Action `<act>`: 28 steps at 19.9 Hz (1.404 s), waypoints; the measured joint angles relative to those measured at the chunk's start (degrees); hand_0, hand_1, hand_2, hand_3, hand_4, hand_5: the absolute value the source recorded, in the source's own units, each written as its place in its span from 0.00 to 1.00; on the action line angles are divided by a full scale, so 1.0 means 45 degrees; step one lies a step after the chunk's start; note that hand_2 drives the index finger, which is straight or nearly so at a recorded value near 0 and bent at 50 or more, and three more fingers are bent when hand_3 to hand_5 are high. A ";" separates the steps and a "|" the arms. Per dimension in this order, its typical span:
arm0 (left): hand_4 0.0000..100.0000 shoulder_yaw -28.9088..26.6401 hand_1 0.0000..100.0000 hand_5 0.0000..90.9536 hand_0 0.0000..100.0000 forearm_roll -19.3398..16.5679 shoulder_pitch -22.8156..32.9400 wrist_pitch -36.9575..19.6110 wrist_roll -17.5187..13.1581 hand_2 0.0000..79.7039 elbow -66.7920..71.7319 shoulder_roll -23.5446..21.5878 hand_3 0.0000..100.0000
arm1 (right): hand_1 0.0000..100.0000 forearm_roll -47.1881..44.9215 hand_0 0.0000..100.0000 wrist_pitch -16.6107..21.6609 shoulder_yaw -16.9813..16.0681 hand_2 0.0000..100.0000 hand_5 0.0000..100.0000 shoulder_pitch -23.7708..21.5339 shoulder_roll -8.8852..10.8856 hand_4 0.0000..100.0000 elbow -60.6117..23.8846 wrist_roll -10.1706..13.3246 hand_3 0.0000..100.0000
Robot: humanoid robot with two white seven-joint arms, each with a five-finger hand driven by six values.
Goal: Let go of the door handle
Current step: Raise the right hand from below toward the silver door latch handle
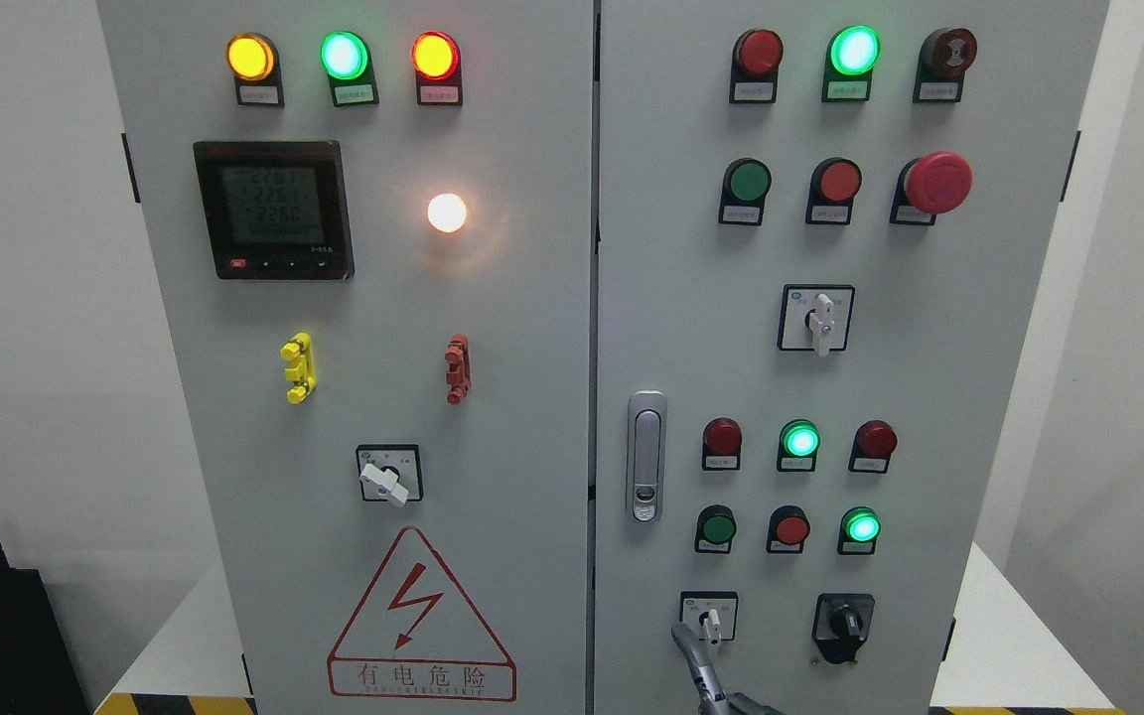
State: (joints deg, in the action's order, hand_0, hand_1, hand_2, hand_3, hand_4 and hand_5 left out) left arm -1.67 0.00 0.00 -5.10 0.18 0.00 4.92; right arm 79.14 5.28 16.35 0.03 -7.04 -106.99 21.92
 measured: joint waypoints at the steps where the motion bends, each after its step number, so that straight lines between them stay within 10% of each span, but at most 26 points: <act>1: 0.00 -0.0008 0.39 0.00 0.12 0.0000 0.0000 0.0000 0.0000 0.00 -0.0001 0.0000 0.00 | 0.48 0.0311 0.34 -0.0209 0.0066 0.03 0.97 0.0088 -0.0002 0.94 0.0016 -0.0143 1.00; 28: 0.00 -0.0066 0.39 0.00 0.12 0.0000 0.0000 0.0000 0.0000 0.00 0.0000 0.0000 0.00 | 0.41 0.2158 0.37 -0.3808 0.1114 0.01 0.99 0.3280 -0.0120 1.00 0.2242 -0.1728 1.00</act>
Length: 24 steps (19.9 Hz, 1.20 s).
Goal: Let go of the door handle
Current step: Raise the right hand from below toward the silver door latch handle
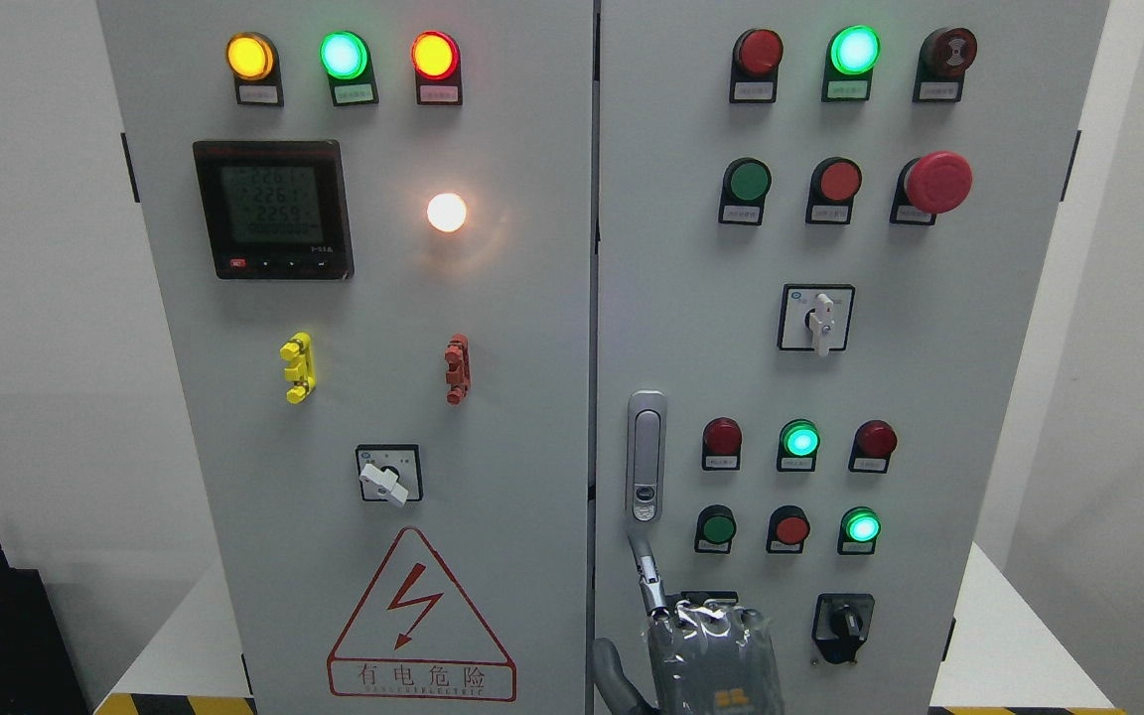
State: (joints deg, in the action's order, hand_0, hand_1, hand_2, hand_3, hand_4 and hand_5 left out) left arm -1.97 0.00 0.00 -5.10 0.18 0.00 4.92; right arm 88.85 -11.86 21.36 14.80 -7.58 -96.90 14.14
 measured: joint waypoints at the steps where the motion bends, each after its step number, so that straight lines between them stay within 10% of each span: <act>1: 0.00 -0.0001 0.39 0.00 0.12 0.0000 0.0000 0.0000 0.0000 0.00 0.0000 0.0000 0.00 | 0.41 -0.0041 0.37 -0.0056 0.0004 0.01 0.99 0.0048 -0.0003 1.00 0.0056 -0.0012 1.00; 24: 0.00 0.0037 0.39 0.00 0.12 0.0000 0.0000 0.0001 -0.0007 0.00 0.0000 0.0000 0.00 | 0.41 -0.0416 0.37 -0.0550 -0.0057 0.04 0.99 0.0731 -0.0053 1.00 0.0739 -0.0381 1.00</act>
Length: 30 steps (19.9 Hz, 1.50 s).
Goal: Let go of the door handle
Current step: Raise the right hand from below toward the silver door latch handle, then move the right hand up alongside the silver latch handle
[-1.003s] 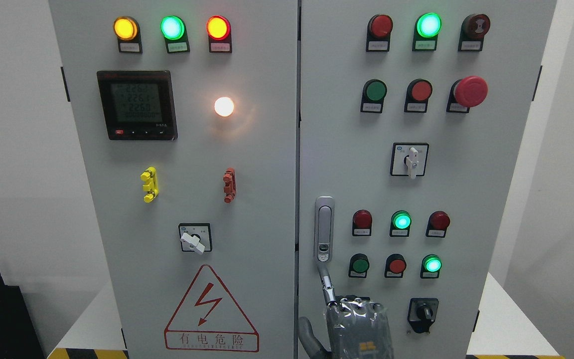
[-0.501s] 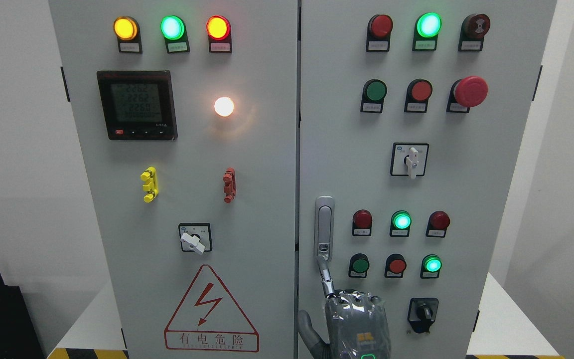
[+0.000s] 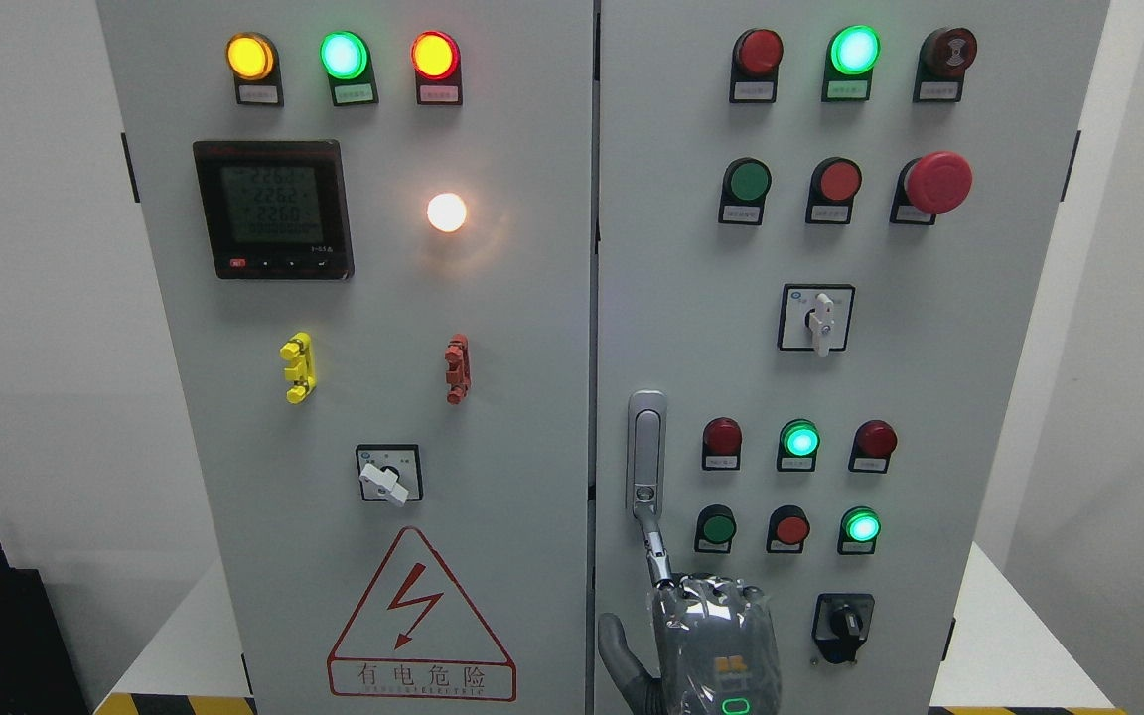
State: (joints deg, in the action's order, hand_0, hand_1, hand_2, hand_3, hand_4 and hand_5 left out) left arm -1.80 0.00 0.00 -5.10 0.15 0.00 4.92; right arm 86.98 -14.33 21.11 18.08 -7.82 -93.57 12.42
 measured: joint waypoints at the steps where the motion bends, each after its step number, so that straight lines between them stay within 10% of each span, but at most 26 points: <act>1: 0.00 0.0018 0.39 0.00 0.12 0.0000 0.0000 0.0000 0.0000 0.00 0.0000 0.0000 0.00 | 0.41 -0.0002 0.37 0.0000 -0.0007 0.04 0.99 0.0000 -0.0002 1.00 0.0013 -0.0006 1.00; 19: 0.00 -0.0032 0.39 0.00 0.12 0.0000 0.0001 0.0000 0.0010 0.00 0.0000 0.0000 0.00 | 0.41 -0.0097 0.37 0.0000 -0.0024 0.07 0.99 -0.0101 -0.0044 1.00 0.0083 -0.0384 1.00; 30: 0.00 -0.0042 0.39 0.00 0.12 0.0000 0.0000 0.0000 0.0015 0.00 0.0000 0.0001 0.00 | 0.42 -0.0147 0.37 0.0254 0.0006 0.12 0.99 -0.0497 -0.0050 1.00 -0.0094 0.0957 1.00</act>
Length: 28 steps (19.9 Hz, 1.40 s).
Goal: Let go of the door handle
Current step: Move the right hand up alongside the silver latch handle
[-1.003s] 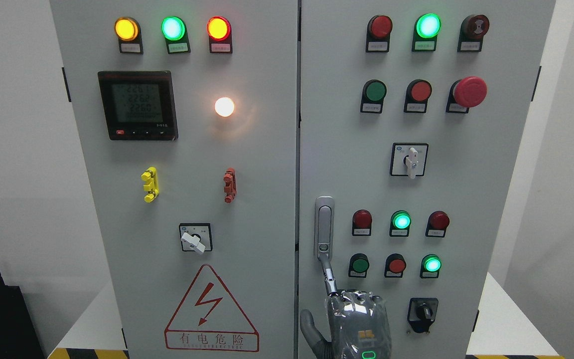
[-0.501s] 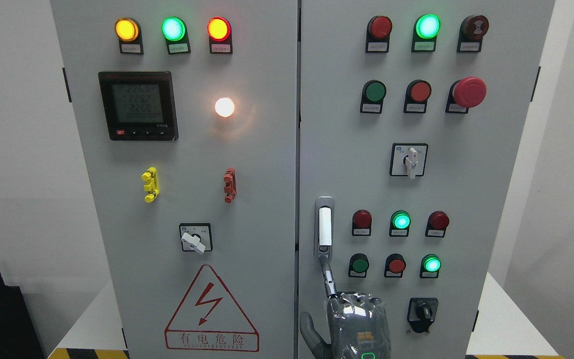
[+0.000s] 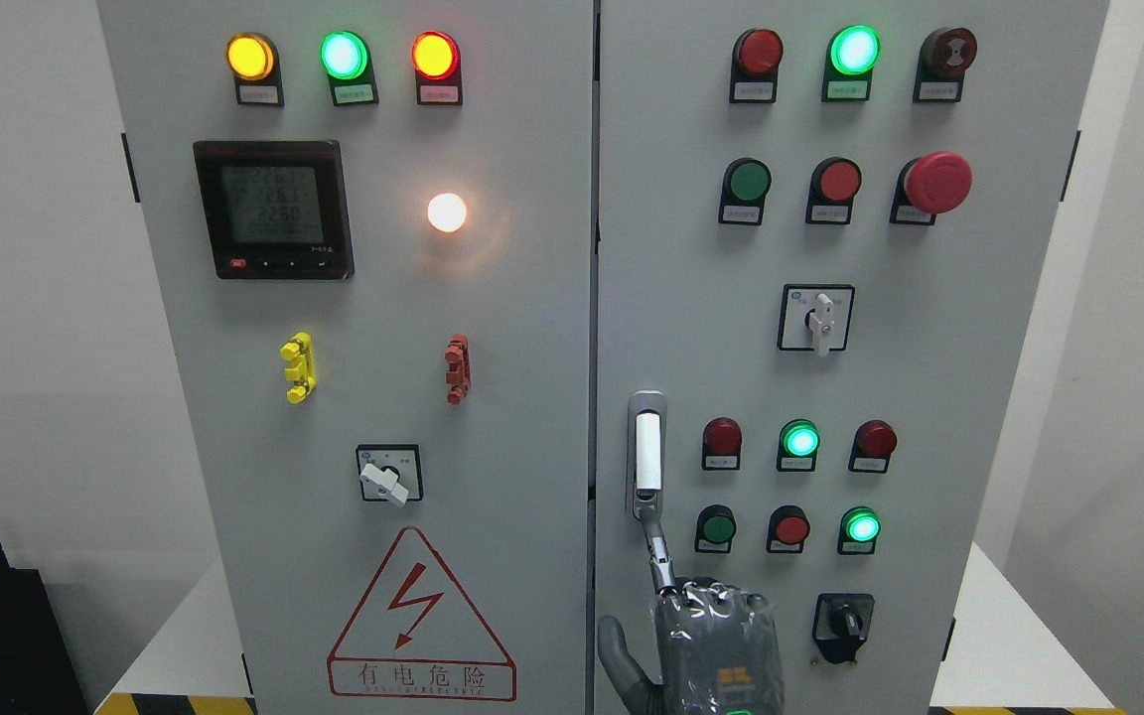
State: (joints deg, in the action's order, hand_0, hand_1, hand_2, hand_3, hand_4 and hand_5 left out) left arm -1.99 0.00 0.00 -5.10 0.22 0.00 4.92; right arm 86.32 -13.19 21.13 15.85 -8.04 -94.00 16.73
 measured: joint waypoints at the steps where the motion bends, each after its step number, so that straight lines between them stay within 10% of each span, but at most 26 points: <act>1: 0.00 -0.0001 0.39 0.00 0.12 0.0000 0.0000 0.0000 0.0000 0.00 0.0000 0.0002 0.00 | 0.42 -0.0009 0.37 0.0032 0.0004 0.14 0.99 -0.0091 0.0000 1.00 -0.0046 0.0089 1.00; 16: 0.00 -0.0006 0.39 0.00 0.12 0.0000 0.0000 0.0000 0.0000 0.00 0.0000 0.0016 0.00 | 0.32 -0.1476 0.49 0.0460 -0.0093 0.96 0.99 -0.0642 0.0002 1.00 -0.0824 0.0943 1.00; 28: 0.00 -0.0007 0.39 0.00 0.12 0.0000 0.0000 0.0011 0.0000 0.00 0.0000 0.0019 0.00 | 0.29 -0.2121 0.32 0.0722 -0.0189 1.00 0.97 0.0258 0.0005 1.00 -0.0877 0.0083 1.00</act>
State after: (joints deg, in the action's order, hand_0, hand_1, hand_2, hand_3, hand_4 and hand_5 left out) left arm -2.02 0.00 0.00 -5.05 0.22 0.00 5.01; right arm 76.78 -9.94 20.28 17.01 -8.02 -97.94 17.11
